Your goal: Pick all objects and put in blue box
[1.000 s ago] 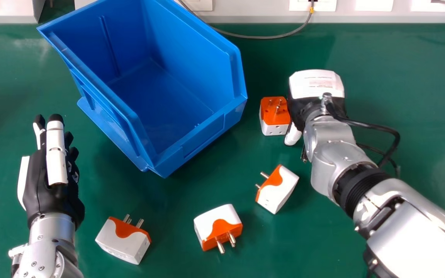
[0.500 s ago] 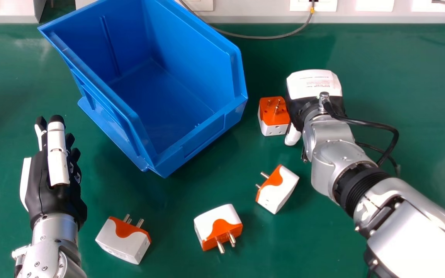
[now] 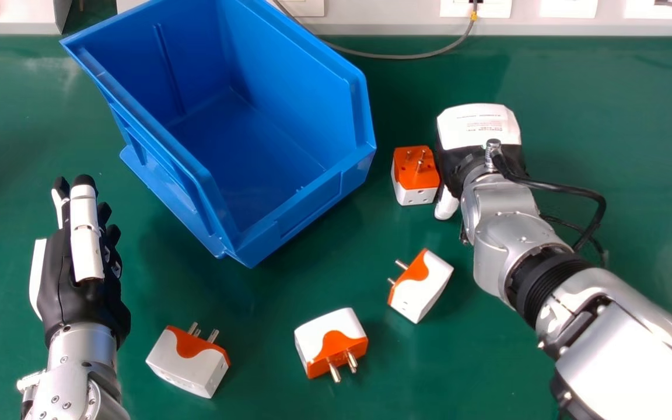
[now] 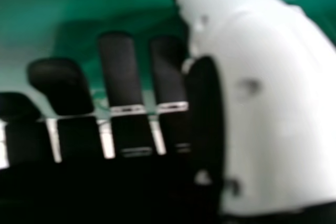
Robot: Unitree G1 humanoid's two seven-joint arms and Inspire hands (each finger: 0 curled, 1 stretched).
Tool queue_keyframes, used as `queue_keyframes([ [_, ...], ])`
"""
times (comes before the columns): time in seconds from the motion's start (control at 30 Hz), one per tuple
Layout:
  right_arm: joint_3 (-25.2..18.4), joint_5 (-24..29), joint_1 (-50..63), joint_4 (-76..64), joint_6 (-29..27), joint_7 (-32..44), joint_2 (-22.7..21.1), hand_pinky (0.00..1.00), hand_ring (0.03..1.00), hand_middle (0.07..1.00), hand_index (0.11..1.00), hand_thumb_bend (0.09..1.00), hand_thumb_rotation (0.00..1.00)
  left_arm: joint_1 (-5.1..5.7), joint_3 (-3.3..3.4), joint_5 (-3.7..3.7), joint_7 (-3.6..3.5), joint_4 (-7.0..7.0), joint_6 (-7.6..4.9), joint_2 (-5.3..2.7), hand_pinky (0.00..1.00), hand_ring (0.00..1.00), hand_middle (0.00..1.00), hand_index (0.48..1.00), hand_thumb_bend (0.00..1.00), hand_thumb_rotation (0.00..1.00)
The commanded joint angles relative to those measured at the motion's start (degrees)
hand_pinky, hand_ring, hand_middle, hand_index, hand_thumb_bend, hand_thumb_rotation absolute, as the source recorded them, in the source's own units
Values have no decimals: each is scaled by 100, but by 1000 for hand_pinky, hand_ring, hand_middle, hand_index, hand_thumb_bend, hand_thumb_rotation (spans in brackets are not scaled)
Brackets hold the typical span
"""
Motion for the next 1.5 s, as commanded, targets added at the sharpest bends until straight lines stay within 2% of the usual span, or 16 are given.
queue_keyframes([
  [0.0,27,-153,-113,-5,237,-14,-220,422,537,671,676,565,105,-61,20,30,-14,-93,-33,70,1000,996,1000,1000,268,969],
  [0.07,1,-137,-96,-61,221,-89,-248,564,684,779,778,566,149,-49,12,35,-12,-122,-22,71,1000,996,1000,1000,268,970],
  [0.13,-111,-49,-53,-158,178,-212,-281,668,789,859,851,571,184,-49,16,29,-16,-136,-9,84,1000,995,1000,1000,268,971],
  [0.17,-157,-16,-32,-198,155,-253,-294,668,789,859,851,571,184,-50,18,29,-17,-134,-8,89,1000,995,1000,1000,268,971],
  [0.23,-250,51,2,-301,130,-288,-320,768,865,910,905,622,238,-56,24,28,-17,-113,-15,97,1000,995,1000,1000,268,972],
  [0.33,-308,71,36,-385,91,-340,-354,863,931,954,952,696,296,-57,18,40,-14,-98,-22,103,1000,995,1000,1000,268,972],
  [0.43,-308,47,29,-414,53,-370,-365,920,965,977,976,725,307,-69,12,51,-15,-85,-20,114,1000,994,1000,999,268,973],
  [0.63,-249,-20,32,-494,-69,-387,-362,955,991,994,994,751,321,-80,25,55,-36,-81,-11,122,1000,994,999,998,268,973],
  [0.87,-227,-37,28,-521,-413,-438,-427,966,997,998,998,762,345,-75,20,53,-22,-134,12,110,1000,994,999,998,267,972],
  [1.03,-222,-38,41,-562,-654,-450,-479,978,999,999,999,763,349,-92,20,62,-24,-98,-9,111,1000,994,999,998,267,972],
  [1.27,-122,-92,45,-592,-1236,-340,-613,987,1000,1000,1000,756,341,-53,6,57,-3,-220,54,97,1000,993,999,998,267,972],
  [1.47,-42,-191,-7,-549,-1577,-164,-712,996,1000,1000,1000,749,346,-36,-1,82,27,-252,76,91,1000,993,997,999,269,972],
])
